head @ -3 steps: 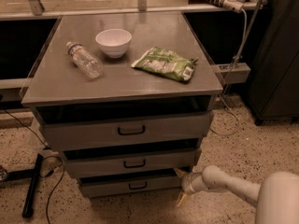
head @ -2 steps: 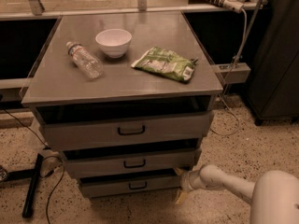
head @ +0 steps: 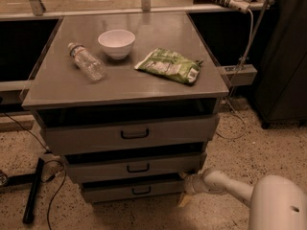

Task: Open bottom drawer

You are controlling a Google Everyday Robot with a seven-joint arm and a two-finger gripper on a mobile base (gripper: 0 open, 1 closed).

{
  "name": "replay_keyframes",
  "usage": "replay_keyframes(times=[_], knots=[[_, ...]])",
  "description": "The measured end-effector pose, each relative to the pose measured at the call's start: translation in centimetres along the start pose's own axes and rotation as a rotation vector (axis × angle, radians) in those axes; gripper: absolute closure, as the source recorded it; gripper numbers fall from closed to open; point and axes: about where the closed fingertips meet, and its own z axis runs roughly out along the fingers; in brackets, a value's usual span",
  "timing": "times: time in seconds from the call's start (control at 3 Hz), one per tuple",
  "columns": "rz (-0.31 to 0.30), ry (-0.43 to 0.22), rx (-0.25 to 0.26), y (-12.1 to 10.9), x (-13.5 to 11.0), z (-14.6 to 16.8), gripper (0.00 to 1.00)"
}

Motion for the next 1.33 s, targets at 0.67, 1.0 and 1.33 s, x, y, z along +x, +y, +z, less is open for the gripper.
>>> replay_keyframes(times=[0.67, 1.0, 1.33], knots=[[0.006, 0.023, 0.011, -0.2, 1.9, 1.8, 0.0], [0.004, 0.037, 0.003, -0.1, 2.9, 3.0, 0.0], [0.004, 0.038, 0.002, -0.2, 2.9, 2.9, 0.14]])
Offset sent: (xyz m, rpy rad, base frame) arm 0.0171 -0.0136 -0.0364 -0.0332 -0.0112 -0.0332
